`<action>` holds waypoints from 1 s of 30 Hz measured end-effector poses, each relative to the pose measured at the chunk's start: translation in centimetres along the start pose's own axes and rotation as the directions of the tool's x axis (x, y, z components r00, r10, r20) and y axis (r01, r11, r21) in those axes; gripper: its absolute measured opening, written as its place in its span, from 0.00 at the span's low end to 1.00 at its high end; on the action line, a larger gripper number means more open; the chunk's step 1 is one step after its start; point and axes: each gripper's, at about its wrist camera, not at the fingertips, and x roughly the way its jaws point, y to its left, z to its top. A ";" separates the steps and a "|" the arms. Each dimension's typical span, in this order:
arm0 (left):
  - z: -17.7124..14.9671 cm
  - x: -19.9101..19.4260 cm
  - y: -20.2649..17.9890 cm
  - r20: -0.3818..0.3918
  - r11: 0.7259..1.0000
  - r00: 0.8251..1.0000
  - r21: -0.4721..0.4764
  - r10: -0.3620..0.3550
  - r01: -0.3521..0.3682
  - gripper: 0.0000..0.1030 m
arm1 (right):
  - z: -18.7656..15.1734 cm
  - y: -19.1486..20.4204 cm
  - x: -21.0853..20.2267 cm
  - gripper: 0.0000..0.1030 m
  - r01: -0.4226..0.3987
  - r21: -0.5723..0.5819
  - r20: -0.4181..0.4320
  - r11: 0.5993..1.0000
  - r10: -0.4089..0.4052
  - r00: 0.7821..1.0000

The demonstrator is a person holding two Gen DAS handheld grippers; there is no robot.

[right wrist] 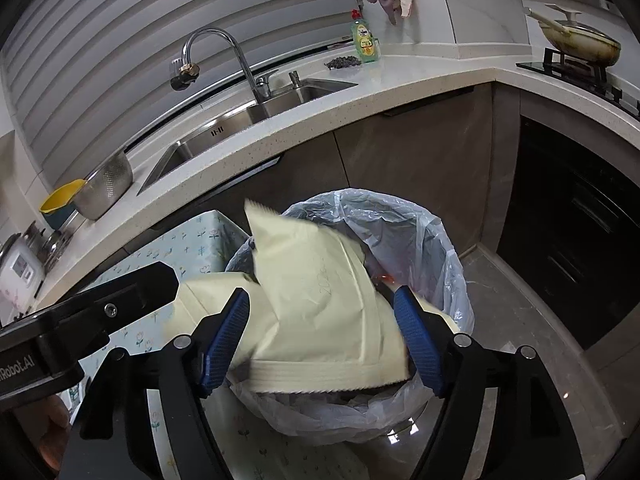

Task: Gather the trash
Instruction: 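Carry both beige pouches to the bin and open both tools inside, then move both tools back over the table toward the wipes packet and carton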

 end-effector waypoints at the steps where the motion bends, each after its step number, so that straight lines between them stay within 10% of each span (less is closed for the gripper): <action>1: 0.1 -0.1 0.1 0.001 1.000 1.000 -0.005 -0.002 0.002 0.74 | 0.1 0.0 -0.2 0.70 0.000 0.003 0.006 1.000 0.000 1.000; 30: -4.9 -17.7 8.0 0.157 0.975 0.968 -0.134 0.196 -0.175 0.83 | -4.3 12.0 -12.4 0.80 -0.129 -0.135 0.055 0.982 0.138 0.989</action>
